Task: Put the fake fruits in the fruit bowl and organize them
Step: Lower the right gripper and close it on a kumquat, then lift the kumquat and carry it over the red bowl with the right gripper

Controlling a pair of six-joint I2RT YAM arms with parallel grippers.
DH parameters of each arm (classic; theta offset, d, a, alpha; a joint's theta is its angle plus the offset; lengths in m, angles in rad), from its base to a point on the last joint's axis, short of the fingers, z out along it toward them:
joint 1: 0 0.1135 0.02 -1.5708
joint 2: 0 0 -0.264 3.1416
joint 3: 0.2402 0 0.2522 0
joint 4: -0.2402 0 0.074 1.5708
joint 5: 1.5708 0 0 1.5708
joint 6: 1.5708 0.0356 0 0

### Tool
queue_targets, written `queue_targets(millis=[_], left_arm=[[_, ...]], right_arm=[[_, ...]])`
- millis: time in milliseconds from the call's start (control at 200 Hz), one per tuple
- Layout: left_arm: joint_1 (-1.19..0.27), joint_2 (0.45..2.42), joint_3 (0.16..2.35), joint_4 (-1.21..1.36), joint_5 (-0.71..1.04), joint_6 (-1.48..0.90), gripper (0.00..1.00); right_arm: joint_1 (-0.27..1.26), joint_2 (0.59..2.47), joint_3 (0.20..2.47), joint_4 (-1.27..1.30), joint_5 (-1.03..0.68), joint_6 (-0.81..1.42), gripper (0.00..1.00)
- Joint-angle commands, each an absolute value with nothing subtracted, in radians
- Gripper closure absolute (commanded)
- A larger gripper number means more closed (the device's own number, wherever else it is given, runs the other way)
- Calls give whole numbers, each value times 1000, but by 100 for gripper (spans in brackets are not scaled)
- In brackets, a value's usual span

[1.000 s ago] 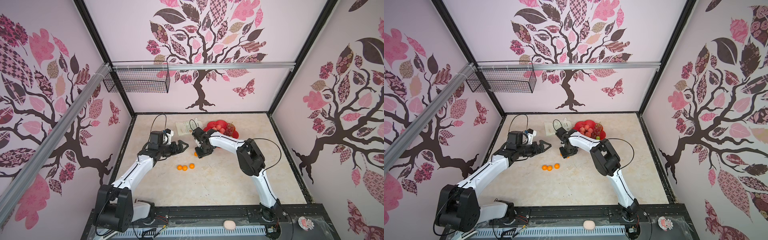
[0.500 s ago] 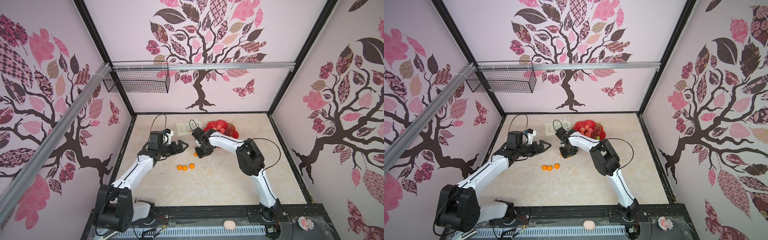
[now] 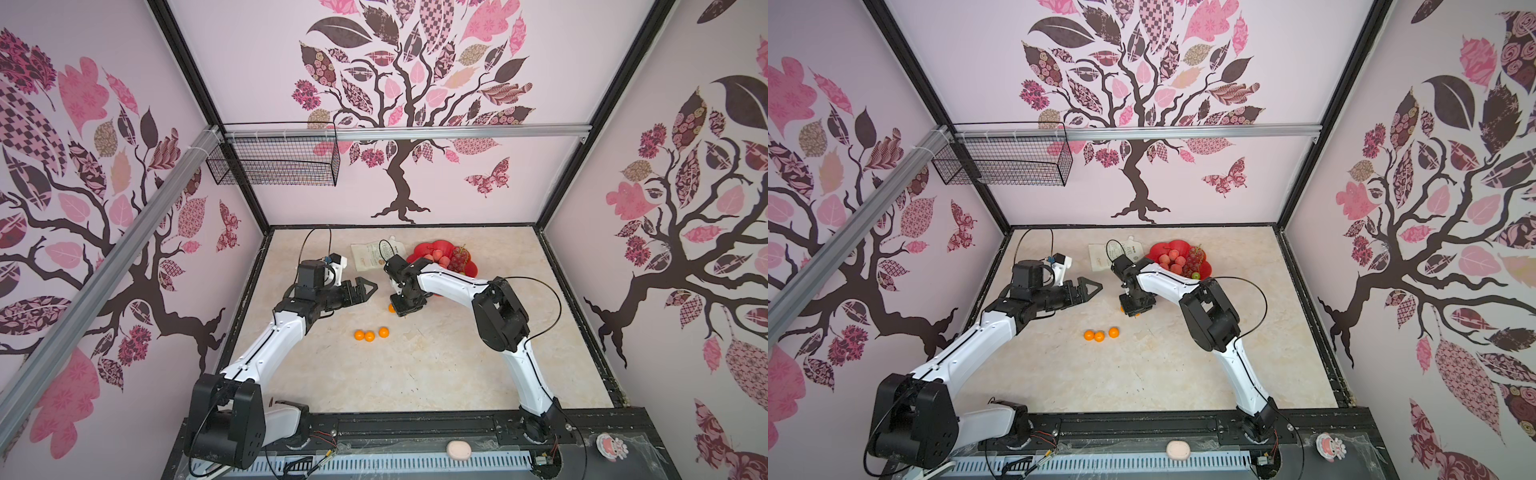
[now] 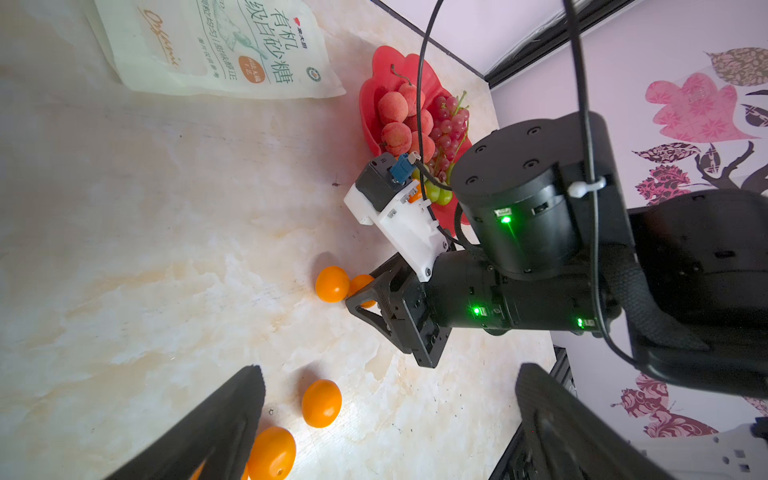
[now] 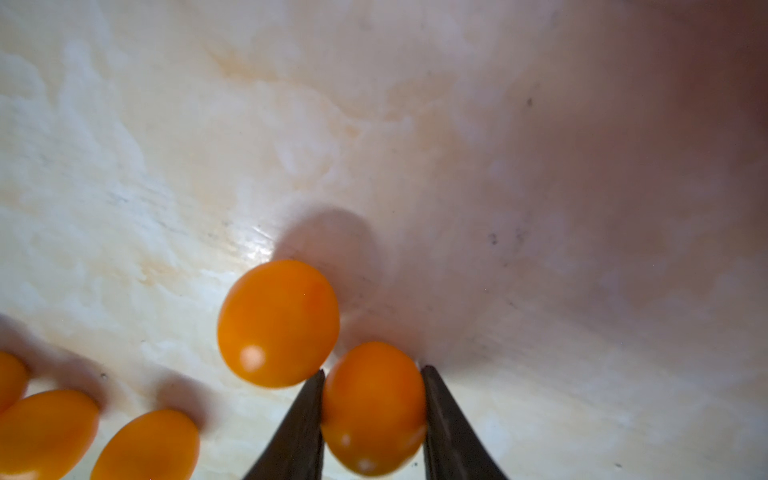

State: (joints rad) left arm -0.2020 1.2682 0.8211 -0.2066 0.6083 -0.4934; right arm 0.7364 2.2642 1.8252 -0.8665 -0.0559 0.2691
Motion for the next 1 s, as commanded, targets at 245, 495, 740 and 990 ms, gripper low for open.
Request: queue_targets(millis=[245, 495, 740, 990], left_arm=[[-275, 1258, 783, -104, 571, -500, 2], [-345, 1328, 822, 6, 540, -538, 1], [-353, 1420, 911, 22, 532, -536, 1], [-365, 1515, 991, 3, 530, -533, 1]], right_arm=[[730, 2100, 1728, -792, -31, 294, 67], [683, 2035, 1714, -788, -35, 292, 67], [623, 2011, 1707, -759, -47, 299, 67], [564, 2030, 1730, -743, -25, 286, 67]])
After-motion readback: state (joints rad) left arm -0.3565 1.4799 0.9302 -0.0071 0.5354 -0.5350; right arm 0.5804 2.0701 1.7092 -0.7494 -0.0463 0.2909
